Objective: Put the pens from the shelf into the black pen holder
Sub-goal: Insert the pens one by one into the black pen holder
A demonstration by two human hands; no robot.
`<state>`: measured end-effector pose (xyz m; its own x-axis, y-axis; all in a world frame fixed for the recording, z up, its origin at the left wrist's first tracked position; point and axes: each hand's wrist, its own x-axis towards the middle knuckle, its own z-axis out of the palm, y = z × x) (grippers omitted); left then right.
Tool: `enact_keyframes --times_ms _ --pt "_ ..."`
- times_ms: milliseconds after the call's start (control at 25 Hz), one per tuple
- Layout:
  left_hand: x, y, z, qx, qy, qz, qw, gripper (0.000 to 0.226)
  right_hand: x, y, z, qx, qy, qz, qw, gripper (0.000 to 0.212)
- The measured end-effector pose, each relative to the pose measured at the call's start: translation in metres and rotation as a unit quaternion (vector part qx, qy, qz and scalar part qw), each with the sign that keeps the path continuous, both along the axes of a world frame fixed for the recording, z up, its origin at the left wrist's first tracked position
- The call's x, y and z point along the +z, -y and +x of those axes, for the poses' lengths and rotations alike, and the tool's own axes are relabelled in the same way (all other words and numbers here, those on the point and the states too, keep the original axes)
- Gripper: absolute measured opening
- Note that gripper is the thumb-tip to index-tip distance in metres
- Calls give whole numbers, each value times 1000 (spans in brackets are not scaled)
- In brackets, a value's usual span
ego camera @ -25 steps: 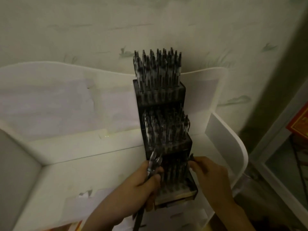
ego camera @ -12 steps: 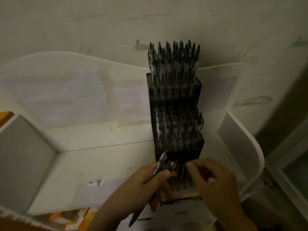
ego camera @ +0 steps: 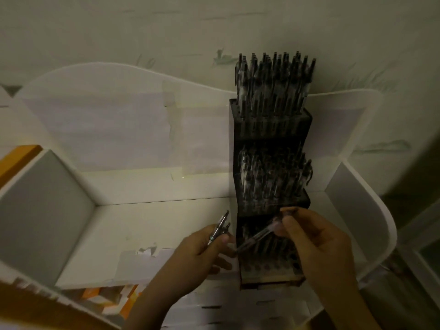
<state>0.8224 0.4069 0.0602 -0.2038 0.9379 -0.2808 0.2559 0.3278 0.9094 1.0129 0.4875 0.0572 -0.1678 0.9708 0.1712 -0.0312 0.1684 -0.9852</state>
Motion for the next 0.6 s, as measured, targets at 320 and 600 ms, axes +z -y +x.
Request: enact_keyframes --times_ms 320,600 --pt "-4 1 -13 1 -99 49 994 23 -35 8 -8 -4 221 257 941 22" --pt "-6 2 -12 -19 -46 34 998 24 -75 4 -21 42 284 254 924 22"
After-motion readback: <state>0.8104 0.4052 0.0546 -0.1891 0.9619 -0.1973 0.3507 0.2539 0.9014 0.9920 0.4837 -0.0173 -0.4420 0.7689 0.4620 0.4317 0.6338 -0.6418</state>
